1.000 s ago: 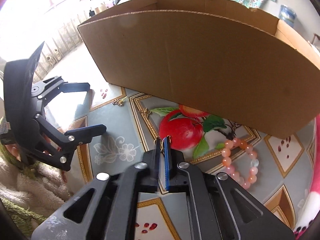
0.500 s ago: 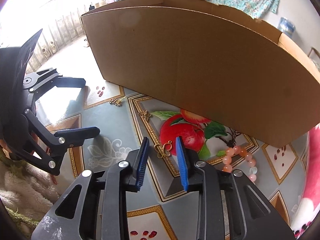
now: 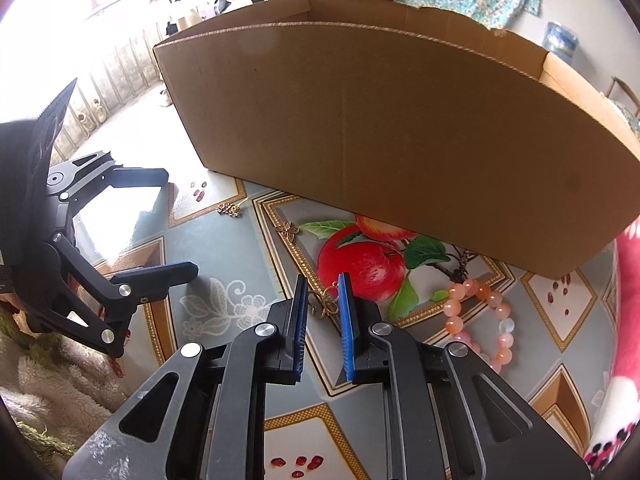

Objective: Organize jewelry
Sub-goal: 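Lower the right tool onto a gold chain piece and close on it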

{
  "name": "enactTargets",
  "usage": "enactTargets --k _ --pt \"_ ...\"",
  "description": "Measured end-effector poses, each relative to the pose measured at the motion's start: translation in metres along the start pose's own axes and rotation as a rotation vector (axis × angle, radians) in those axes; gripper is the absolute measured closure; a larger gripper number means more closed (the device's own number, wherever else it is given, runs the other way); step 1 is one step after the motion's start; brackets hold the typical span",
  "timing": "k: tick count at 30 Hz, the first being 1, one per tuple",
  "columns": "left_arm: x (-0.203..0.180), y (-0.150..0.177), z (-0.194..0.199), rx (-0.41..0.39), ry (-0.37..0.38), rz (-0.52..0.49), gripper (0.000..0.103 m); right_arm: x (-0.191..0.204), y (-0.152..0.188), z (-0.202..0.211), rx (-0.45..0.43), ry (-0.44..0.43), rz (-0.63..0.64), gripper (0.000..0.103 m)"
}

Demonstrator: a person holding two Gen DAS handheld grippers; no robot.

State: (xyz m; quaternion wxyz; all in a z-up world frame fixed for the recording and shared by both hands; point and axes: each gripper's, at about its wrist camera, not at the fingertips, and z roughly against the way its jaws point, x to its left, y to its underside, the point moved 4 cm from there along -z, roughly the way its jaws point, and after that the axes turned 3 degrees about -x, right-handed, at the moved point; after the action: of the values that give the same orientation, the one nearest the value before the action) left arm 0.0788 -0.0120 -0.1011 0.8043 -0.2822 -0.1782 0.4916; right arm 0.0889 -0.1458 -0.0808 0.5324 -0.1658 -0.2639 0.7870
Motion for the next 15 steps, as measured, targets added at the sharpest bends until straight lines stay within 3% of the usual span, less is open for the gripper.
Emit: enactTargets --k 3,6,11,15 --pt "-0.001 -0.001 0.004 -0.005 -0.027 -0.013 0.006 -0.003 0.000 0.009 -0.013 0.002 -0.011 0.090" --pt "-0.014 -0.005 0.014 -0.059 -0.059 -0.099 0.006 -0.005 0.001 0.017 -0.028 0.006 -0.018 0.090" --pt "-0.036 -0.018 0.018 -0.107 -0.029 -0.150 0.006 -0.012 0.010 0.024 -0.027 0.011 -0.035 0.090" --pt "-0.045 -0.029 0.014 -0.122 0.002 -0.143 0.017 -0.019 0.020 0.032 -0.036 0.012 -0.054 0.090"
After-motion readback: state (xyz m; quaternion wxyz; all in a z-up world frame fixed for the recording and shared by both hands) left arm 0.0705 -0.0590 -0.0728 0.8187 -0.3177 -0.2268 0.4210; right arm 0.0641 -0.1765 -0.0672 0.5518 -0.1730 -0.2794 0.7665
